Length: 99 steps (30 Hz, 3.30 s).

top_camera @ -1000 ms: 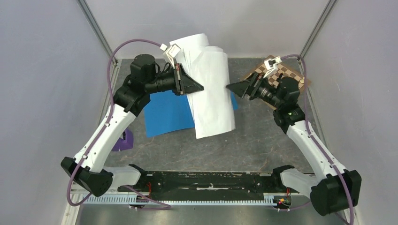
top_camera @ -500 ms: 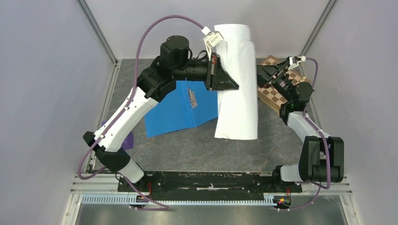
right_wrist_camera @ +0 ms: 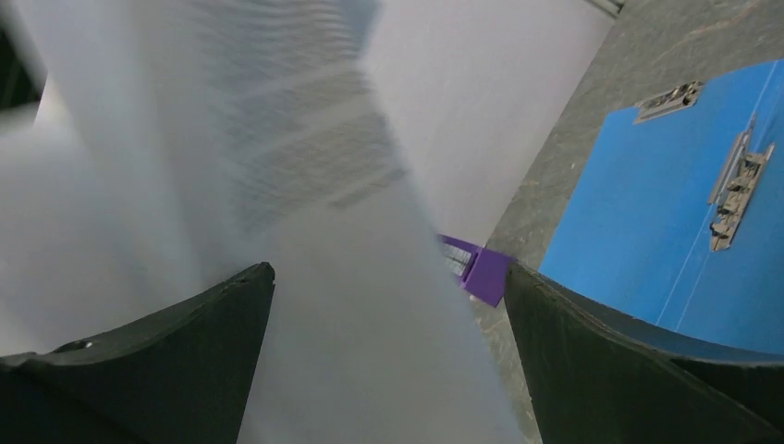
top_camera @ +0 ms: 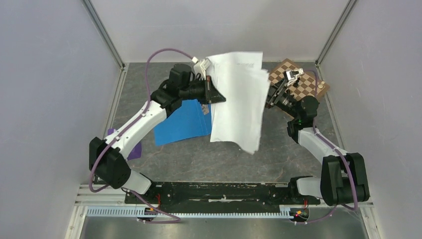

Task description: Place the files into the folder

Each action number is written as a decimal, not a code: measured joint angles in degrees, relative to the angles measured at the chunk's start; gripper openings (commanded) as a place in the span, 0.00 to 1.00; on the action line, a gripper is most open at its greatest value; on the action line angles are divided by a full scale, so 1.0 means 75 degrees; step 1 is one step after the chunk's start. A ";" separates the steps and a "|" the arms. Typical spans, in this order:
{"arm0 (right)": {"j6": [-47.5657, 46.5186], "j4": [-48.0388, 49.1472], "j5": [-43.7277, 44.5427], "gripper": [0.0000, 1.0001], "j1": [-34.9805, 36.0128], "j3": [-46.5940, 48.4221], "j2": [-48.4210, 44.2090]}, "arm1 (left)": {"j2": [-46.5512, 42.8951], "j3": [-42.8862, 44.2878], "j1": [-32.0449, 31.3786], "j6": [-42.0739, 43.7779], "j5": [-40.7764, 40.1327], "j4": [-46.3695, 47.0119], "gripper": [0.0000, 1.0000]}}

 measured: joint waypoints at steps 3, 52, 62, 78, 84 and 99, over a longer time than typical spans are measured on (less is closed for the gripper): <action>-0.0017 0.0289 -0.0181 0.98 0.0079 -0.0254 -0.0119 | 0.0248 -0.0866 0.0119 -0.0289 -0.0280 0.0236 0.02; 0.2818 0.3856 0.1877 0.98 0.0673 -0.2498 -0.2594 | -0.1440 -0.3130 0.0067 -0.3765 0.1684 0.4806 0.02; 0.2072 0.3620 0.1600 0.98 0.0673 -0.2005 -0.3042 | -0.1550 -0.2801 -0.0047 -0.3759 0.1807 0.4605 0.02; -0.5348 -0.4170 0.0694 0.70 0.0708 -0.0428 -0.4281 | -0.2174 -0.2457 -0.0772 -0.0484 0.1518 0.1655 0.02; -0.6560 -0.4814 0.0787 0.71 0.0729 -0.1169 -0.4674 | -0.2430 -0.3255 -0.1451 0.0822 -0.0256 0.1209 0.02; -0.7122 -0.2524 0.1142 0.71 0.0938 -0.3544 -0.4663 | -0.2337 -0.6373 -0.2037 0.2078 -0.3069 0.5362 0.11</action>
